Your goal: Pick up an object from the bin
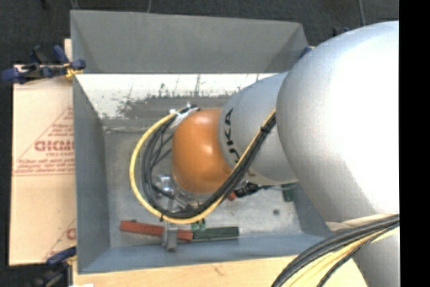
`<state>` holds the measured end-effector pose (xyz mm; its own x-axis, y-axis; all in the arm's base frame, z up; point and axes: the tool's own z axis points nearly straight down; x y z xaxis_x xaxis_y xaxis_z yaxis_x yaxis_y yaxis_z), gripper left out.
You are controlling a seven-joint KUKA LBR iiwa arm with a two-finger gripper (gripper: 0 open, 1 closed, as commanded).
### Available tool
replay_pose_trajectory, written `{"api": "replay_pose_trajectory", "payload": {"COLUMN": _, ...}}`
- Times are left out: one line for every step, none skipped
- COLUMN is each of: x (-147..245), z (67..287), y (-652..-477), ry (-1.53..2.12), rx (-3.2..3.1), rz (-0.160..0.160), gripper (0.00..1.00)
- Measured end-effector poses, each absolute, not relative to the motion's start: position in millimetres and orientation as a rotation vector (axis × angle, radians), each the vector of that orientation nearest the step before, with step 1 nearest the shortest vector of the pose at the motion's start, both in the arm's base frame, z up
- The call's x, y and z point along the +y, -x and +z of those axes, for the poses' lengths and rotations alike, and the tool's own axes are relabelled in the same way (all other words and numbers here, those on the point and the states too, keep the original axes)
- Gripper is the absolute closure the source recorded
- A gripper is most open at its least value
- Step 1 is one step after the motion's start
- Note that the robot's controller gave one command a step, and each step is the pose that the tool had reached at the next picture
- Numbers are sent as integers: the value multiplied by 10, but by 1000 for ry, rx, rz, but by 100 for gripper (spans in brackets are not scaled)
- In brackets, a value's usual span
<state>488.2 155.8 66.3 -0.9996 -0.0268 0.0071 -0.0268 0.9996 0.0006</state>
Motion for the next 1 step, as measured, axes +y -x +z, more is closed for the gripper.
{"api": "replay_pose_trajectory", "payload": {"x": 1751, "z": 1018, "y": -4835, "ry": 26, "rx": -3145, "rz": -5, "gripper": 0}}
